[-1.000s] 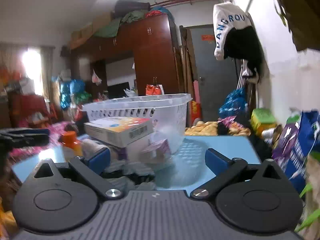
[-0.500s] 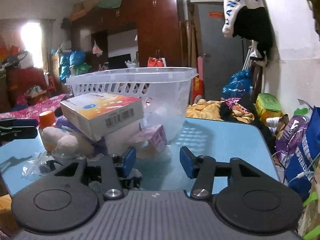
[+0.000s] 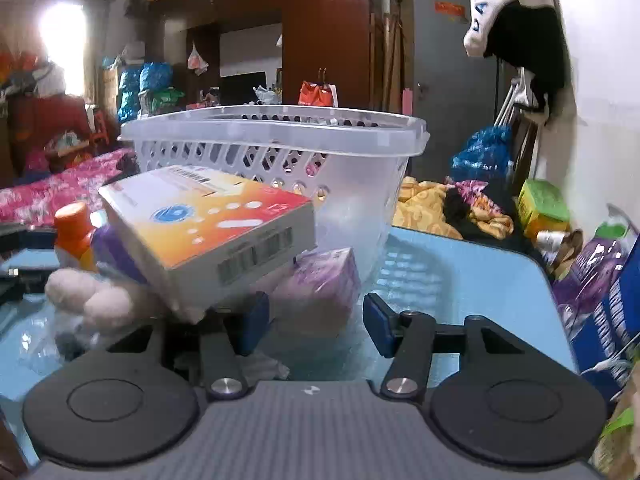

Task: Organize objects
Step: 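Grasp the orange pill bottle with the left gripper while the right grasps a small pink pack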

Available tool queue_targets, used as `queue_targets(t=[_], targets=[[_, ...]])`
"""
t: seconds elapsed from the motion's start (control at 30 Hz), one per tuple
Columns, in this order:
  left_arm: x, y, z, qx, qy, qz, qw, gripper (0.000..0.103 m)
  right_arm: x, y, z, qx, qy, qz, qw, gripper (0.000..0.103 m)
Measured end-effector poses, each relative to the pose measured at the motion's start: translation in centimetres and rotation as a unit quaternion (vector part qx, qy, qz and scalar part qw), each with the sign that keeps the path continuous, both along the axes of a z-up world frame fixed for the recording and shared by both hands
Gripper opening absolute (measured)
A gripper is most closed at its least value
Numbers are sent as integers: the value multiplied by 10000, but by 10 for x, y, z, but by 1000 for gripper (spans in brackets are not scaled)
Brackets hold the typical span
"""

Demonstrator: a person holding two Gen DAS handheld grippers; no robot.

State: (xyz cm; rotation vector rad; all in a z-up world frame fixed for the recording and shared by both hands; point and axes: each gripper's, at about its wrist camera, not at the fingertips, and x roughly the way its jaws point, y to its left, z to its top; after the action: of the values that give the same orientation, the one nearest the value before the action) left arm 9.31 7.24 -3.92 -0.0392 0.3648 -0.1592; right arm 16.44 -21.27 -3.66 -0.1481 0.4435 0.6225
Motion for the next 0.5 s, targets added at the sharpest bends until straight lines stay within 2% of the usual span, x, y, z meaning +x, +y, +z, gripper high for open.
queue_targets(t=[0.07,0.13,0.2,0.27,0.5], targets=[[2,0,0,3,48,41,10000,91,-2,0,-1,-39,27,51,10000,49],[3,-1,0,-15,107,67,9999,90,-3,2,-1,-142,11,51,9999,49],[4,-2,-1,6,133,83,9999,79,-2,1,0,-168,10,61,9998,48],[5,-2,-2,65,177,248,9995,57,-3,2,1,-103,24,51,9999,48],[0,-2,-1,-35,19,249,9997,57,-11,-16,5,81,-79,-148,9998,48]])
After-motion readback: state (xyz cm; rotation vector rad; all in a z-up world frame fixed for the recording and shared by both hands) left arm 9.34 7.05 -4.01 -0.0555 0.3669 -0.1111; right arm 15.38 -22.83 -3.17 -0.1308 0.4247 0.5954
